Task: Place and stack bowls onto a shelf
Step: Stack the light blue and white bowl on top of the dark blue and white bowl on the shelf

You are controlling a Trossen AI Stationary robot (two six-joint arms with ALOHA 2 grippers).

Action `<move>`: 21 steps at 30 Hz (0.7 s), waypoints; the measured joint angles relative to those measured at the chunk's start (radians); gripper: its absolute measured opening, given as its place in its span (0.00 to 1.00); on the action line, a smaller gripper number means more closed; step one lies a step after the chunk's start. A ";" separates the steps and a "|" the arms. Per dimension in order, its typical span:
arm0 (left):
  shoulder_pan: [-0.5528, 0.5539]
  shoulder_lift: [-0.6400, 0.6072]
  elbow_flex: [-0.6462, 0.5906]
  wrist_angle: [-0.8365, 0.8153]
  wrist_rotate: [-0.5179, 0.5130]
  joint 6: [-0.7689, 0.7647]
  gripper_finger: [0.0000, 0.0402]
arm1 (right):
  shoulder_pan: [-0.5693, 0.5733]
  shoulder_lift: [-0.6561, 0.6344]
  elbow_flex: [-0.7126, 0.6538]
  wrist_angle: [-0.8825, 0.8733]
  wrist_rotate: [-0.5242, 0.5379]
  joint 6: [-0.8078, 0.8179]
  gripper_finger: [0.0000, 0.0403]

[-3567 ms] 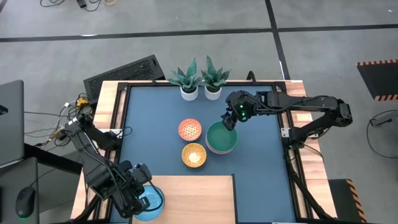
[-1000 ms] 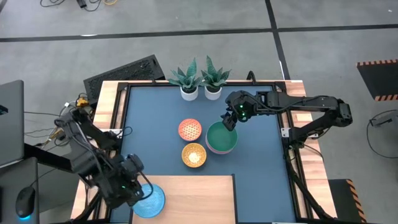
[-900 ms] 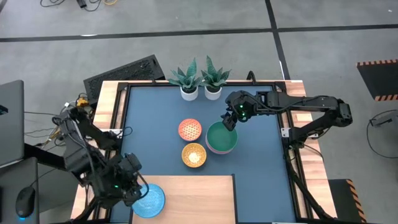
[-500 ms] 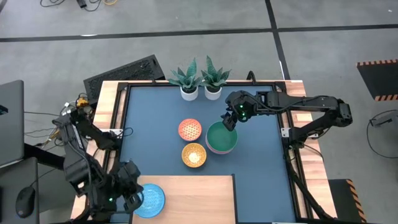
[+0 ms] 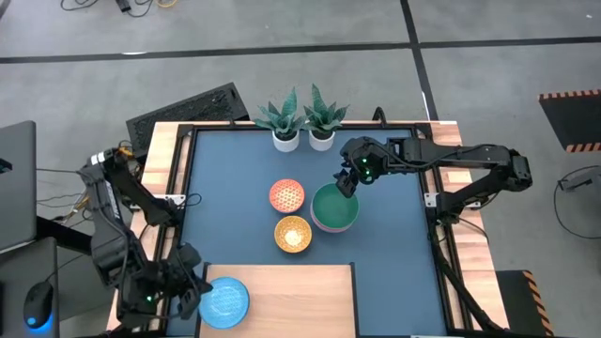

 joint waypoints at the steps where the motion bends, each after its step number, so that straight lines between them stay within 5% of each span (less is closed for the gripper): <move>1: 0.000 -0.010 -0.020 0.017 -0.001 -0.001 0.00 | 0.000 0.000 0.000 0.000 0.000 0.005 0.61; 21: 0.001 -0.053 -0.102 0.062 -0.010 -0.007 0.00 | 0.000 0.000 0.000 0.000 0.000 0.007 0.61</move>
